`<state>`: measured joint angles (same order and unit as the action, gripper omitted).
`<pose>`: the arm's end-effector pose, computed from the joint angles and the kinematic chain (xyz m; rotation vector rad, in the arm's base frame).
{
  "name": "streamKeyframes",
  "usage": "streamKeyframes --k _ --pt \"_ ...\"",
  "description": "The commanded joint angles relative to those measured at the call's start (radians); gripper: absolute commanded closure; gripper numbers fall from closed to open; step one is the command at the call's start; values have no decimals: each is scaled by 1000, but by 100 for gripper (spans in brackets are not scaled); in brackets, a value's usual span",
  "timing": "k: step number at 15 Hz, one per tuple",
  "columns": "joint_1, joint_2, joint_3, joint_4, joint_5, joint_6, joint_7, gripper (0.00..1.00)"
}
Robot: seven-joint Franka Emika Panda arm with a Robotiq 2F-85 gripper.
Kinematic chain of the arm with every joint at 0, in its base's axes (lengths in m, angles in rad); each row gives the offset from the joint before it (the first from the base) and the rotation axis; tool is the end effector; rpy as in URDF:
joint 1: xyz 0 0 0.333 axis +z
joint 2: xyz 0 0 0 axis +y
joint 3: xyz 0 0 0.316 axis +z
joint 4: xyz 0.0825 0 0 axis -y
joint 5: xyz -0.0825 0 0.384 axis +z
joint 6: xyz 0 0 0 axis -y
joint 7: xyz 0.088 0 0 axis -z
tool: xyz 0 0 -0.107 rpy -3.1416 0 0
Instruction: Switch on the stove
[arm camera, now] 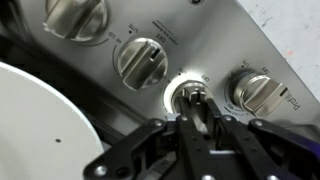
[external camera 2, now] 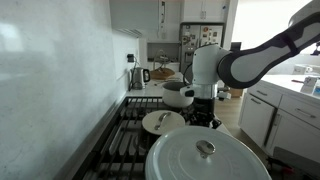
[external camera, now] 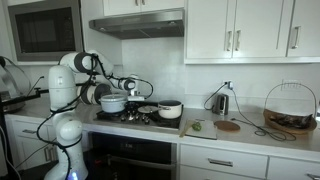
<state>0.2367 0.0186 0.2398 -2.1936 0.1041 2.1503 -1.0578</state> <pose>0.4662 0.2452 0.3720 -2.2486 -2.0422 0.0504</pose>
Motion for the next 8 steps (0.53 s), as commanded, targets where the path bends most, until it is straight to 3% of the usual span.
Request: streamKeyframes --k 1,8 --pt "6 47 9 -24 -22 -66 -33 95" --pt "9 49 13 -16 -66 -77 -90 95"
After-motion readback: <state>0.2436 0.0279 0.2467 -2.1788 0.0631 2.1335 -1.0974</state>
